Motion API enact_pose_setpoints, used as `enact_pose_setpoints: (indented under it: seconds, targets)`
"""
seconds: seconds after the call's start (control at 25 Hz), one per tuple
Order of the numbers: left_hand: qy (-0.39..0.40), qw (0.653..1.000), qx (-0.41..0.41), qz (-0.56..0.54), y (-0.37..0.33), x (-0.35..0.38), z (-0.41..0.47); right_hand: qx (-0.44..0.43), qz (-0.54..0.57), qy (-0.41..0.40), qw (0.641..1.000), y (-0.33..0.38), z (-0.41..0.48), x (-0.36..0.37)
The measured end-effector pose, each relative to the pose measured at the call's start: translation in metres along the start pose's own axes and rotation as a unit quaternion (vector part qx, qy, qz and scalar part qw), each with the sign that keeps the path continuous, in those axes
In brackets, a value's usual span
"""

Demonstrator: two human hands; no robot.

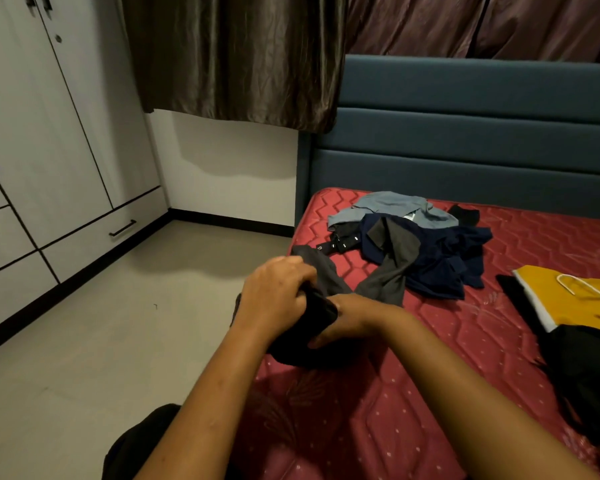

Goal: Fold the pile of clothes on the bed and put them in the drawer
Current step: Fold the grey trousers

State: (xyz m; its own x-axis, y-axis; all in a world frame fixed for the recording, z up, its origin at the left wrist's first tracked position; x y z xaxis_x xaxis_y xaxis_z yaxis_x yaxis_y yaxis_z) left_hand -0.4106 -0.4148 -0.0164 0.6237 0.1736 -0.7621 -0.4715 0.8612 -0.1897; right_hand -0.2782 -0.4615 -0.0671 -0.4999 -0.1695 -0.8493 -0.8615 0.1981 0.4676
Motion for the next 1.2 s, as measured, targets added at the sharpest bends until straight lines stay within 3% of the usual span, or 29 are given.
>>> enact_pose_setpoints:
  seconds: [0.16, 0.28, 0.36, 0.44, 0.56, 0.64, 0.68, 0.72, 0.8, 0.92, 1.0, 1.04, 1.08, 1.16, 1.2]
  targets:
    - [-0.130, 0.991, -0.010, 0.016, 0.010, -0.032, 0.019, 0.125, 0.104, 0.160, 0.974, -0.011, 0.002, 0.010]
    - [-0.275, 0.955, -0.111, 0.021, 0.031, -0.071, 0.027, 0.242, 0.031, 0.283, 0.927, -0.058, 0.004, 0.065]
    - [-0.349, 0.920, -0.177, 0.007, 0.047, -0.095, 0.034, 0.298, 0.007, 0.320, 0.899, -0.092, -0.001, 0.113]
    - [-0.366, 0.905, -0.218, -0.003, 0.059, -0.100, 0.044, 0.302, 0.042, 0.315, 0.899, -0.105, -0.006, 0.148]
    - [-0.342, 0.906, -0.249, -0.033, 0.074, -0.082, 0.052, 0.264, -0.023, 0.207, 0.942, -0.121, -0.007, 0.122]
    - [-0.342, 0.891, -0.288, -0.083, 0.091, -0.073, 0.054, 0.266, -0.133, 0.041, 0.954, -0.138, -0.011, 0.042]
    - [-0.342, 0.880, -0.312, -0.109, 0.100, -0.069, 0.056, 0.291, -0.135, -0.080, 0.944, -0.145, -0.019, -0.008]
    - [-0.338, 0.871, -0.333, -0.130, 0.107, -0.066, 0.058, 0.312, -0.107, -0.210, 0.921, -0.147, -0.034, -0.059]
    - [-0.319, 0.867, -0.347, -0.162, 0.111, -0.051, 0.068, 0.315, -0.065, -0.456, 0.830, -0.140, -0.080, -0.144]
    - [-0.303, 0.881, -0.320, -0.171, 0.099, -0.019, 0.074, 0.257, -0.100, -0.660, 0.699, -0.128, -0.136, -0.194]
    - [-0.312, 0.883, -0.312, -0.163, 0.097, 0.004, 0.064, 0.239, -0.149, -0.695, 0.662, -0.146, -0.153, -0.170]
    - [-0.304, 0.884, -0.321, -0.150, 0.098, 0.016, 0.052, 0.253, -0.167, -0.683, 0.664, -0.163, -0.157, -0.144]
    - [-0.277, 0.892, -0.334, -0.126, 0.100, 0.033, 0.034, 0.293, -0.173, -0.637, 0.691, -0.188, -0.157, -0.114]
    - [-0.162, 0.925, -0.344, -0.022, 0.107, 0.070, -0.012, 0.435, -0.153, -0.447, 0.766, -0.243, -0.151, -0.046]
    - [-0.070, 0.936, -0.341, 0.053, 0.112, 0.091, -0.040, 0.511, -0.107, -0.330, 0.786, -0.266, -0.150, -0.009]
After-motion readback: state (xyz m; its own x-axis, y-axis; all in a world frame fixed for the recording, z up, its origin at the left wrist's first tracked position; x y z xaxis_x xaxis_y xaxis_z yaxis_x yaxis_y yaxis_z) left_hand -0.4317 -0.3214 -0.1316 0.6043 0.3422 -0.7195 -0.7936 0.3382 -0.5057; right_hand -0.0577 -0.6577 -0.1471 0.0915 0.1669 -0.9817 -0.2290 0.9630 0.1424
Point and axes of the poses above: each hand's wrist, its own z-axis towards the middle knuckle, its own x-axis out of the palm, y = z × x, the point moved 4 cm from there along z, towards the middle knuckle, and after that the axes turned 3 degrees about -y, right-handed, at the moved point
